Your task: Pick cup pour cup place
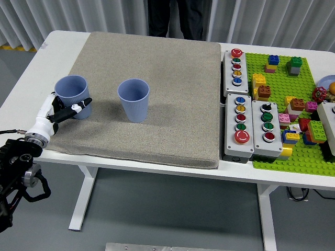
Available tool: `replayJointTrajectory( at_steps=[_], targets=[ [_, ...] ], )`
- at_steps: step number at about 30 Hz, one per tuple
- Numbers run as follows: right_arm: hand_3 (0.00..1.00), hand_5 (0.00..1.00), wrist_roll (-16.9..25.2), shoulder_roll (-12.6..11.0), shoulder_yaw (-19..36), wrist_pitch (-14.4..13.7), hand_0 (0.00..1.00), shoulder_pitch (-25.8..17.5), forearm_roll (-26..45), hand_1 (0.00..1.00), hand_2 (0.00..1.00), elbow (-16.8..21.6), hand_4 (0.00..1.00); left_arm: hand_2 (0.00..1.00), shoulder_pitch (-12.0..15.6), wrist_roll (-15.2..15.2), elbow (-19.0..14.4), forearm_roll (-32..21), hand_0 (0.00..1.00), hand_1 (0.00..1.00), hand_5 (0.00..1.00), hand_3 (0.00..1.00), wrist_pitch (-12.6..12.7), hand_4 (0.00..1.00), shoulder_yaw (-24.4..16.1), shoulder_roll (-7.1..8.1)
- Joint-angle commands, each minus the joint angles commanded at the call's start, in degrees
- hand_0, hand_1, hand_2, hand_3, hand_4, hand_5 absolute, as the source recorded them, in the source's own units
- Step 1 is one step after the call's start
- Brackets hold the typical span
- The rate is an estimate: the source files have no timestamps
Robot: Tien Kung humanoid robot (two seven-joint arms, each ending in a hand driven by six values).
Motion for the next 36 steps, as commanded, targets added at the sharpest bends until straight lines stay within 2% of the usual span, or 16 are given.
replayJointTrajectory(
  at_steps=[1,2,7,8,13,14,19,20,25,26,31,32,36],
  targets=[
    [0.704,0.3,0.0,0.0,0.0,0.0,0.723,0.0,0.0,0.689,0.735,0.0,0.316,0.998,0.0,0.0,-0.1,0.1,0.891,0.88,0.304,0.998,0.3,0.978,0.1,-0.02],
    [0.705,0.299,0.0,0.0,0.0,0.0,0.723,0.0,0.1,0.689,0.735,0.0,0.317,0.91,0.0,0.1,-0.2,0.3,0.817,0.795,0.295,0.979,0.6,0.966,0.1,-0.06],
    [0.705,0.299,0.0,0.0,-0.1,0.0,0.723,0.1,0.2,0.689,0.735,0.0,0.317,0.91,0.0,1.0,-0.4,1.5,0.817,0.795,0.295,0.979,0.5,0.966,0.3,-0.17],
    [0.704,0.299,0.0,0.0,-0.1,0.0,0.723,0.1,0.2,0.689,0.735,0.0,0.317,0.868,0.0,1.1,-0.5,1.7,0.788,0.765,0.3,0.908,0.3,0.959,0.4,-0.21],
    [0.704,0.299,0.0,0.0,-0.1,0.0,0.723,0.2,0.2,0.689,0.735,0.0,0.317,0.868,-0.1,0.9,-0.8,2.1,0.788,0.765,0.3,0.908,0.5,0.959,0.7,-0.51],
    [0.704,0.298,0.0,0.0,-0.1,0.0,0.722,0.2,0.1,0.689,0.736,0.0,0.316,0.742,-0.1,0.8,-0.9,2.2,0.704,0.674,0.287,0.794,0.9,0.946,0.9,-0.57],
    [0.704,0.298,0.0,0.0,-0.1,0.0,0.722,0.2,0.3,0.689,0.736,0.0,0.316,0.742,-0.1,0.5,-1.1,2.5,0.704,0.674,0.287,0.794,2.0,0.946,1.3,-0.72],
    [0.705,0.3,0.0,0.0,-0.1,0.0,0.722,0.2,0.3,0.689,0.736,0.0,0.316,0.577,-0.1,0.5,-1.1,2.5,0.606,0.534,0.267,0.598,2.1,0.925,1.3,-0.72],
    [0.705,0.3,0.0,-0.1,-0.2,0.0,0.722,0.4,0.4,0.689,0.736,0.0,0.316,0.577,0.0,-0.7,-1.4,1.6,0.606,0.534,0.267,0.598,5.3,0.925,1.9,-0.94],
    [0.705,0.301,0.0,-0.1,-0.2,0.0,0.722,0.4,0.4,0.689,0.735,0.0,0.316,0.488,0.0,-1.1,-1.5,1.2,0.496,0.465,0.15,0.495,6.0,0.827,2.0,-0.94],
    [0.705,0.301,0.0,-0.1,-0.2,0.0,0.722,0.4,0.4,0.689,0.735,0.0,0.316,0.488,0.6,-2.8,-2.3,-1.0,0.496,0.465,0.15,0.495,10.0,0.827,2.5,-1.1],
    [0.706,0.301,0.0,0.0,-0.2,0.0,0.723,0.4,0.5,0.689,0.735,0.0,0.317,0.471,0.8,-3.0,-2.4,-1.2,0.469,0.446,0.144,0.488,10.4,0.818,2.5,-1.15],
    [0.706,0.301,0.0,-0.1,-0.1,0.0,0.723,0.4,0.3,0.689,0.735,0.0,0.317,0.471,1.5,-2.9,-4.1,-0.6,0.469,0.446,0.144,0.488,11.0,0.818,1.8,-1.33]
  ],
)
